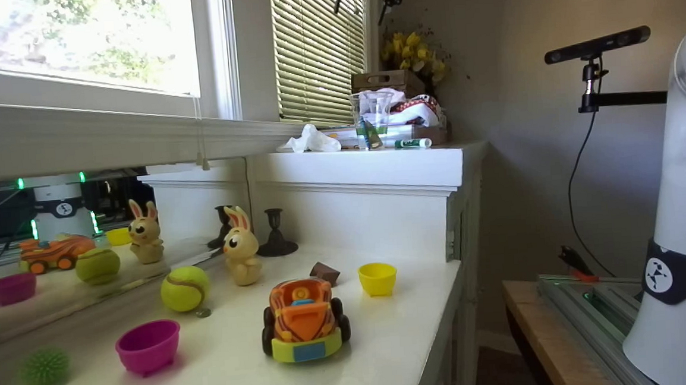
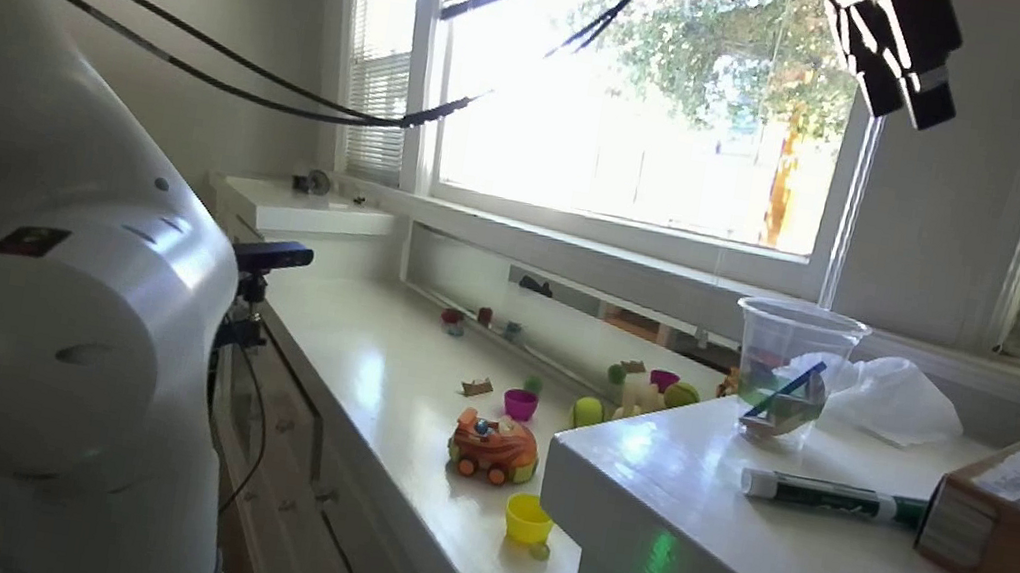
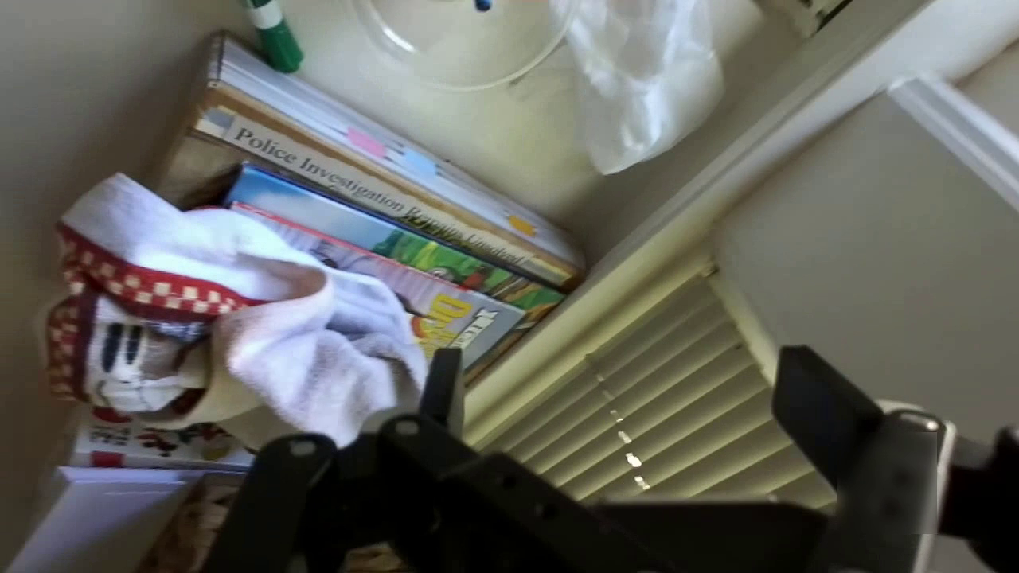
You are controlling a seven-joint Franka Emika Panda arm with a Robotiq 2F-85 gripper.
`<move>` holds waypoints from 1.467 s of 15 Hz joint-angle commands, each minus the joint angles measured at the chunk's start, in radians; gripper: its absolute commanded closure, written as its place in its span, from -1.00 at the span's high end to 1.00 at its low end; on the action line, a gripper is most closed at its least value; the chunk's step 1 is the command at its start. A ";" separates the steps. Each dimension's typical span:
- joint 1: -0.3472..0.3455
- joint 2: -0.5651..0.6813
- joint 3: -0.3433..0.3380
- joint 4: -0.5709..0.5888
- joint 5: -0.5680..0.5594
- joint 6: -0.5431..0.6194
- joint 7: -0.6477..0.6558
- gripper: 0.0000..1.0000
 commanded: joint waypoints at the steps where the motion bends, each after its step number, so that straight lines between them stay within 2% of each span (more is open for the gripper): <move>1: -0.052 0.034 -0.048 0.013 -0.036 0.013 0.113 1.00; 5: -0.078 0.091 -0.115 0.005 -0.018 0.074 0.147 1.00; 9: -0.077 0.163 -0.167 0.014 -0.014 0.163 0.110 1.00; 17: -0.088 0.273 -0.210 0.016 -0.040 0.202 0.092 1.00; 22: -0.117 0.319 -0.234 0.025 -0.115 0.226 0.109 1.00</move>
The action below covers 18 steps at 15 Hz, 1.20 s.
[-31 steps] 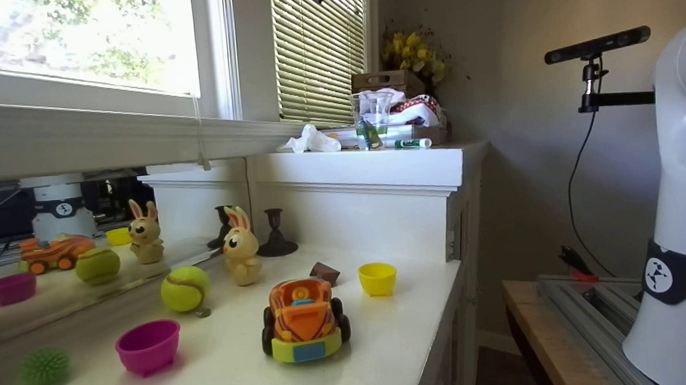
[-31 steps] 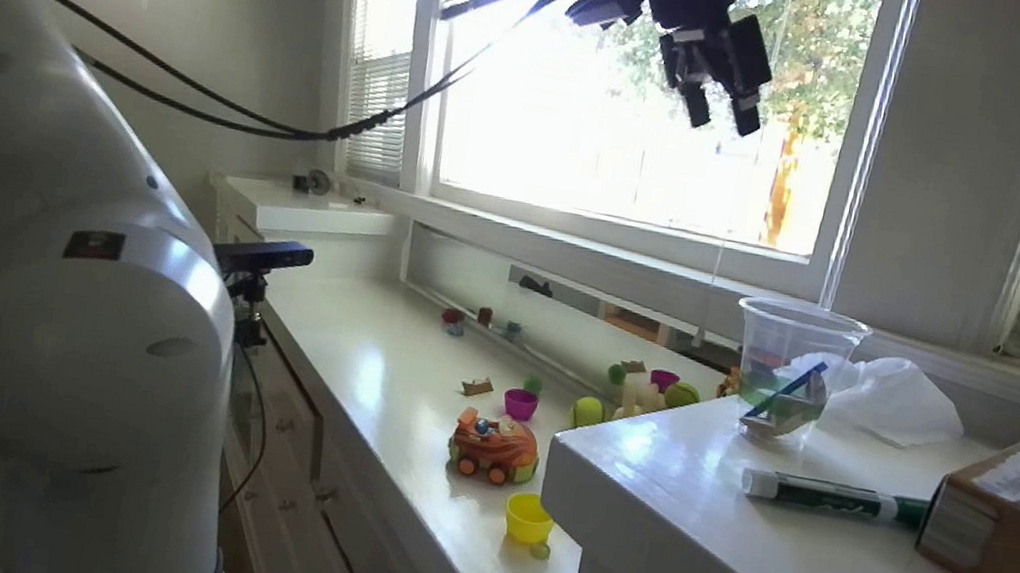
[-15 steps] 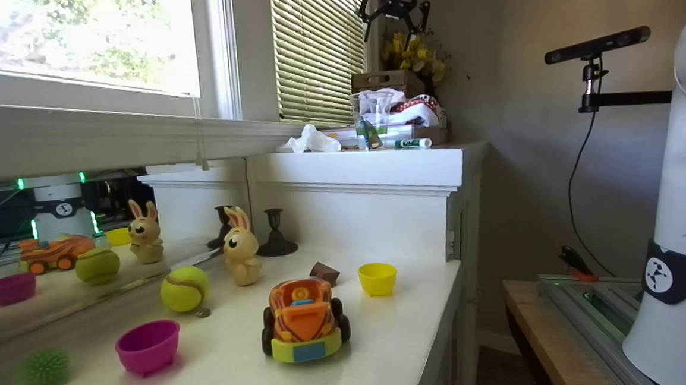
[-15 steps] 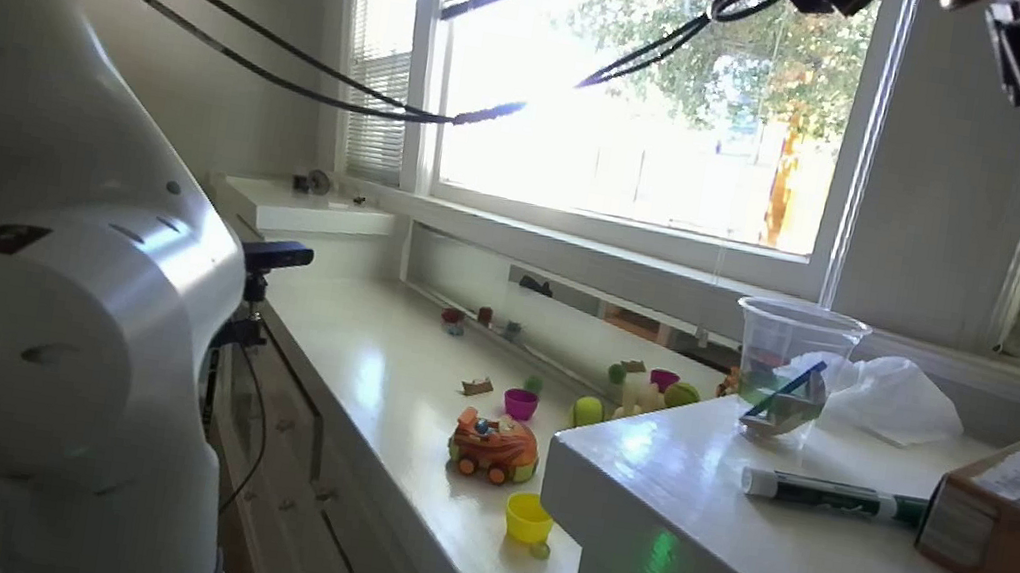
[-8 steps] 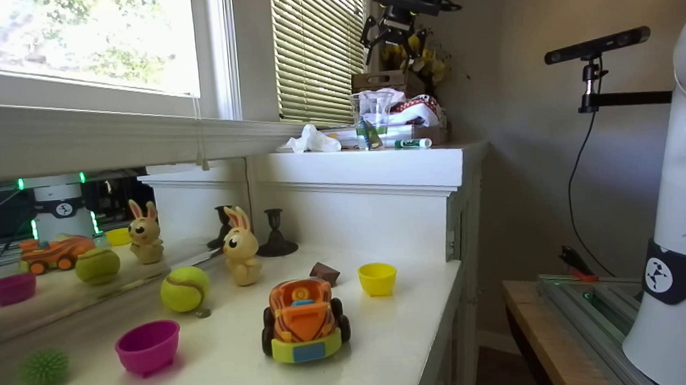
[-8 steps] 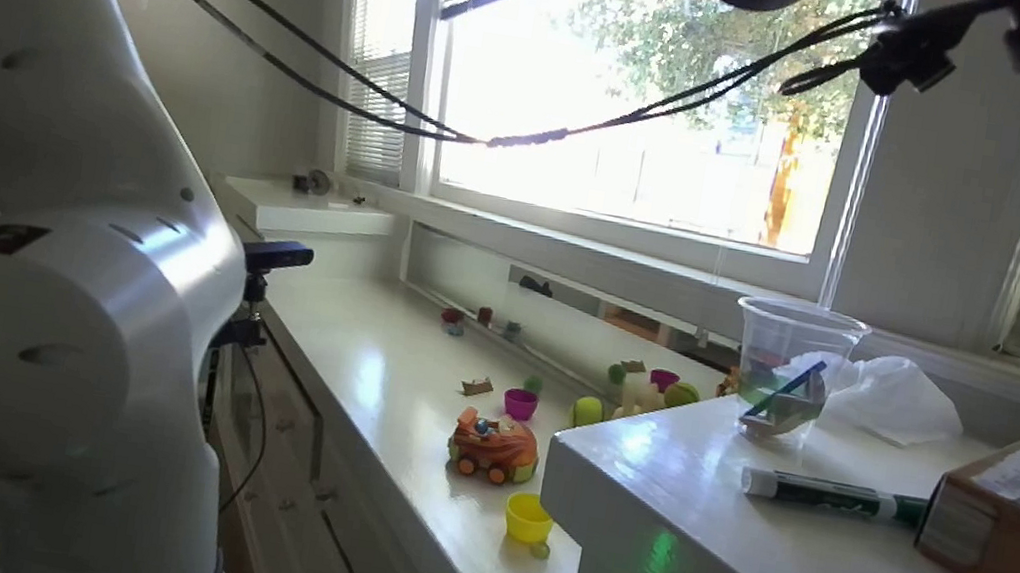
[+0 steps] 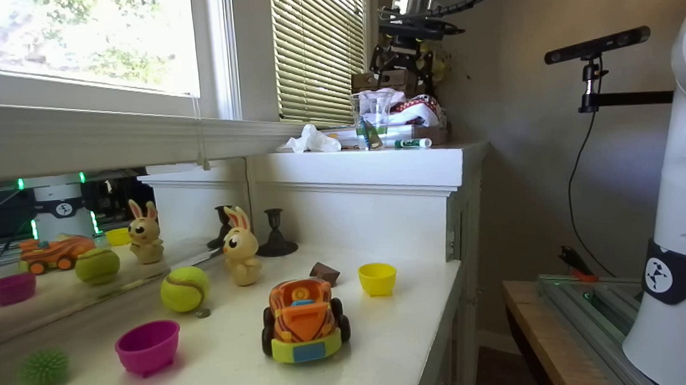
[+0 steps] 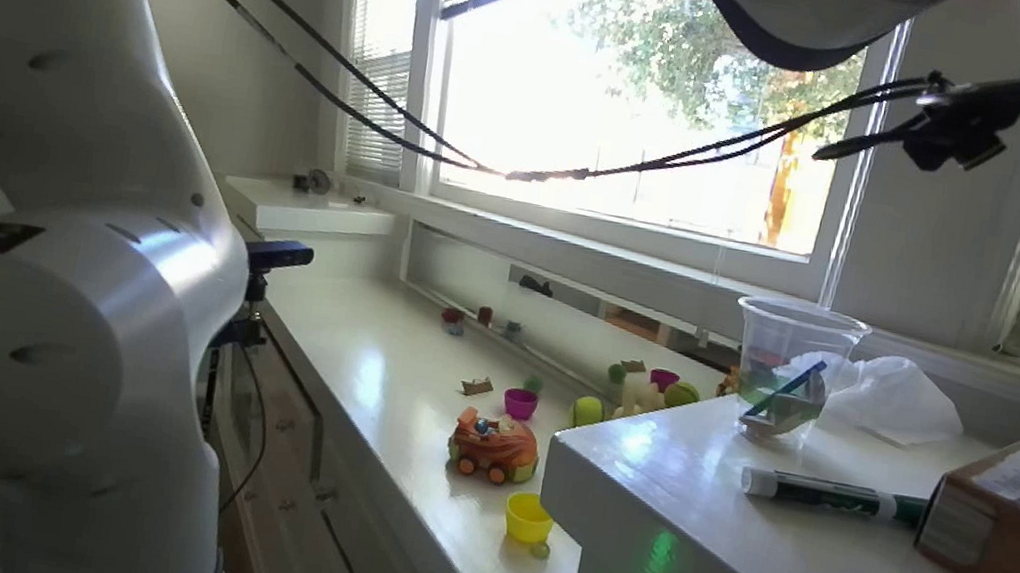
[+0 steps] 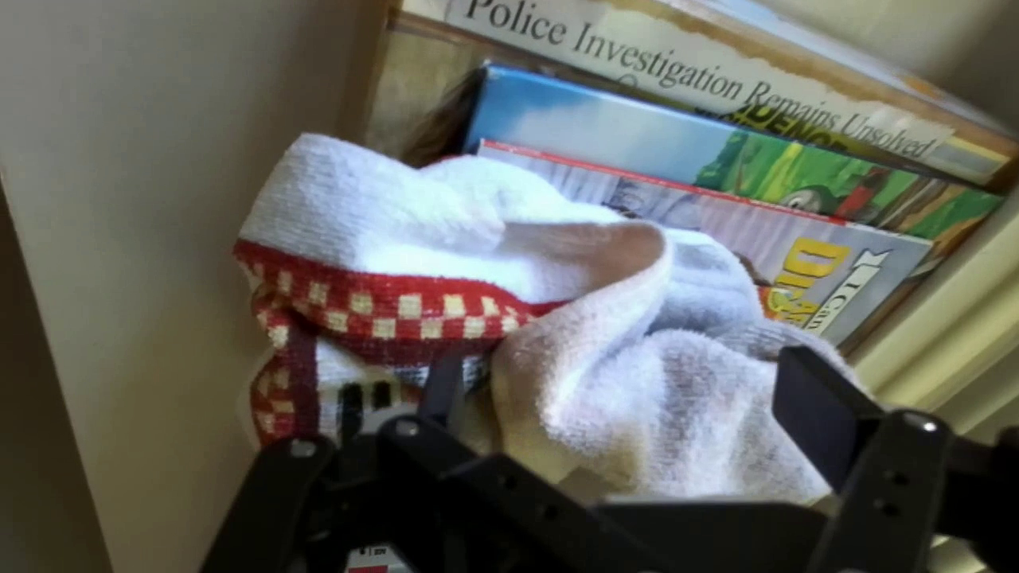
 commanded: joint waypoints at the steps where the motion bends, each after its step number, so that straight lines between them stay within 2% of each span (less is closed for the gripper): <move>1: -0.023 0.043 -0.015 0.028 -0.076 0.041 0.013 1.00; 5: -0.034 0.071 -0.024 0.042 -0.122 0.073 0.001 1.00; 7: -0.032 0.086 -0.027 0.048 -0.140 0.090 -0.002 0.88; 9: -0.028 0.103 -0.032 0.053 -0.148 0.106 -0.008 0.36; 18: -0.002 0.148 -0.040 0.061 -0.138 0.180 -0.023 -0.94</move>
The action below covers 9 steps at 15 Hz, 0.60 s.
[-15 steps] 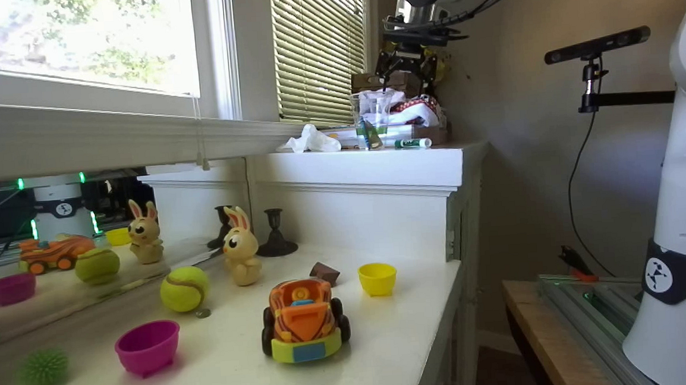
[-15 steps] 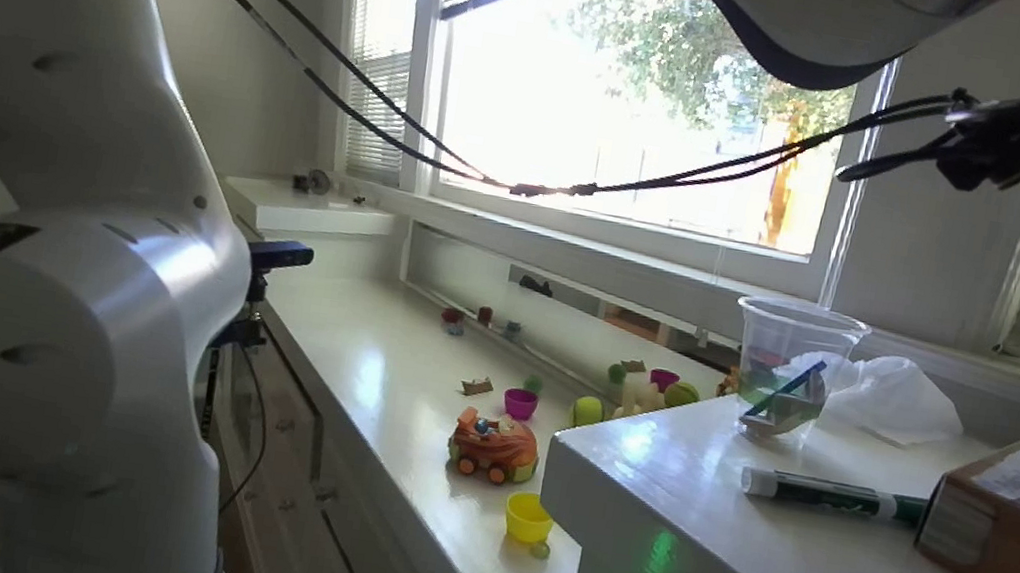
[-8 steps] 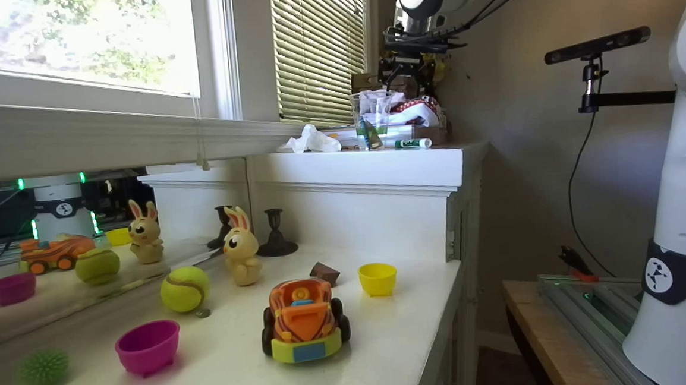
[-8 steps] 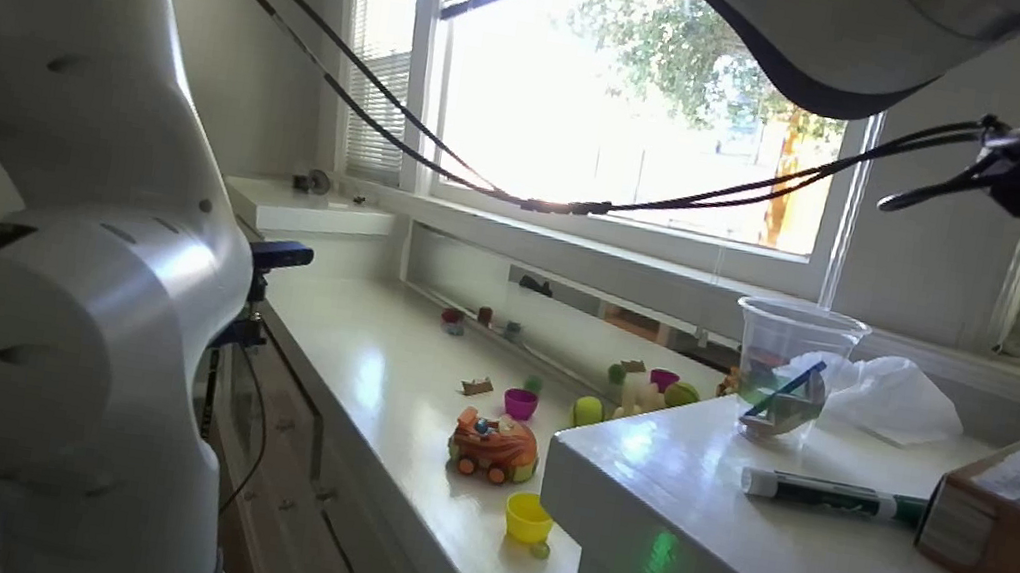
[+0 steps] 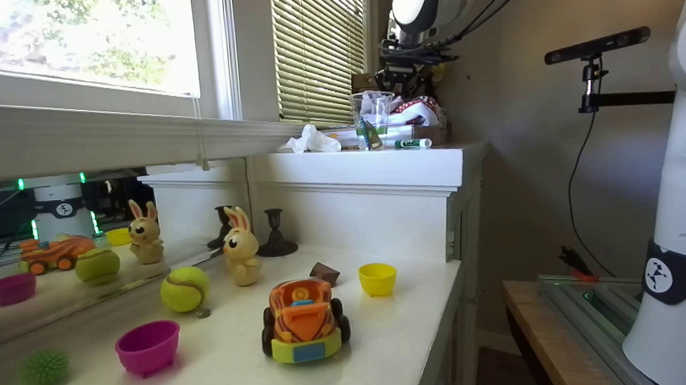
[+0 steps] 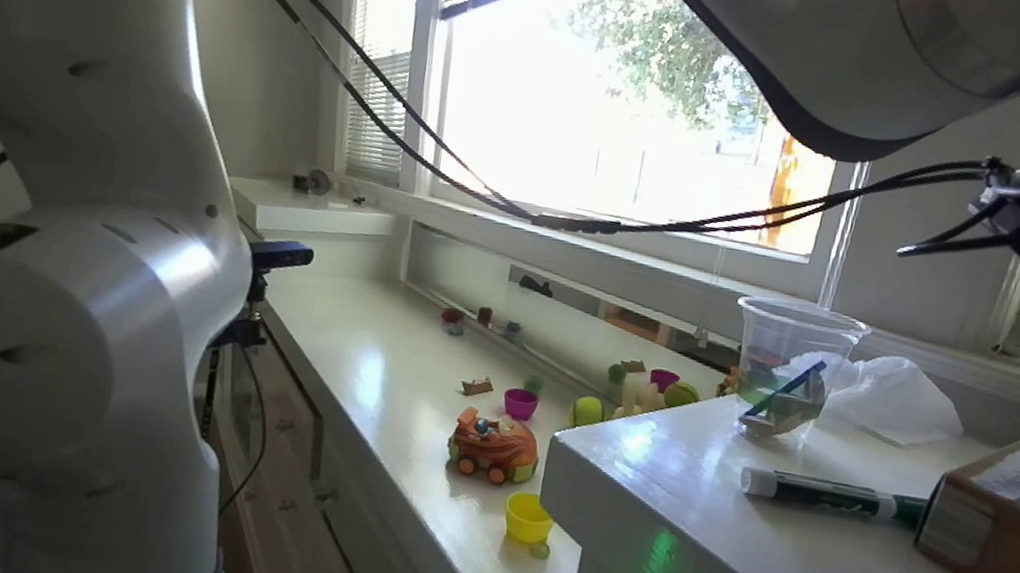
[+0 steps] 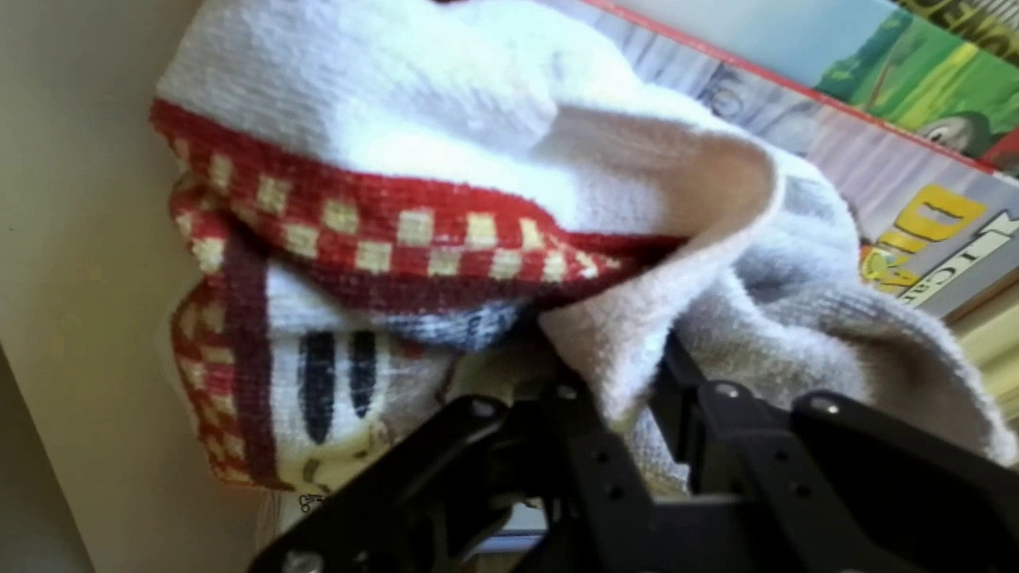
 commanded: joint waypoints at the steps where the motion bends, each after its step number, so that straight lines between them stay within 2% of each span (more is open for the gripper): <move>1: 0.027 0.006 -0.017 0.021 -0.011 0.036 -0.017 -1.00; 9: 0.077 -0.160 0.007 0.020 -0.003 0.027 -0.102 -0.96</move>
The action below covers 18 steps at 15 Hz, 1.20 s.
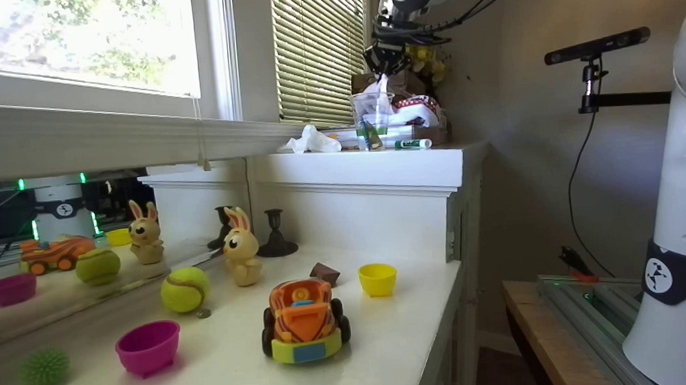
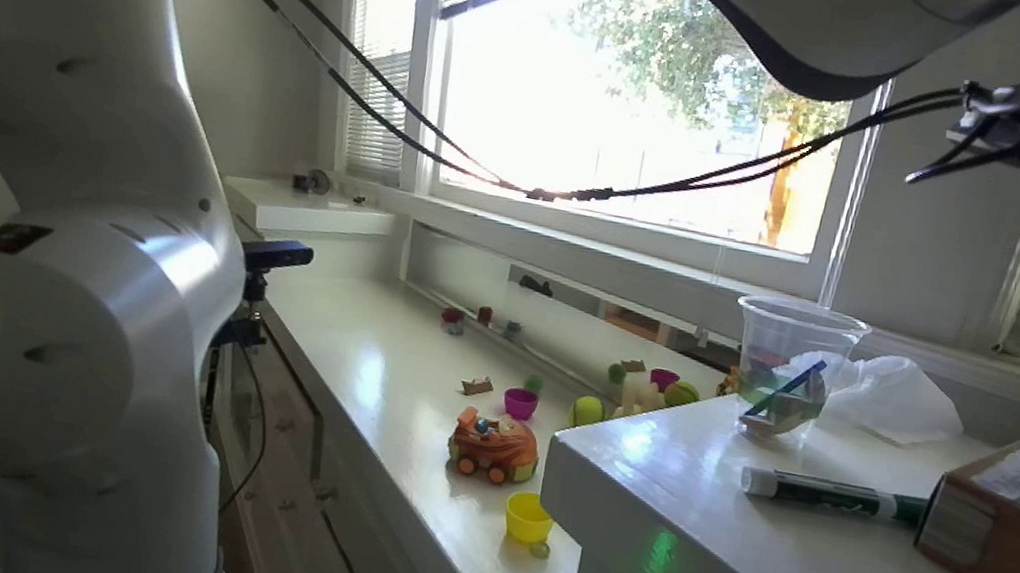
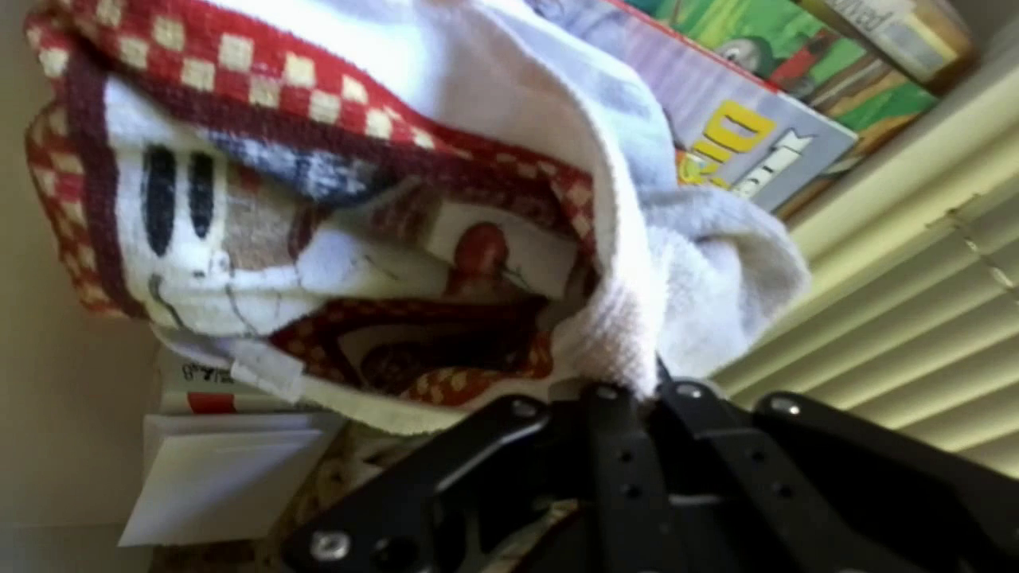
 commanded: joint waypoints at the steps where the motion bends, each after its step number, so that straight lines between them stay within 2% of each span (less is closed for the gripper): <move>1: 0.020 -0.121 0.014 -0.005 -0.009 -0.003 -0.051 -0.96; 6: 0.010 -0.249 0.081 0.009 0.006 0.063 -0.073 -0.96; 8: -0.004 -0.261 0.102 0.021 0.024 0.040 -0.067 -0.96; 13: -0.019 -0.226 0.075 0.002 0.080 -0.090 -0.063 -0.96; 15: -0.010 -0.204 0.046 -0.011 0.113 -0.154 -0.078 -0.96; 18: 0.015 -0.162 -0.001 -0.031 0.181 -0.186 -0.107 -0.96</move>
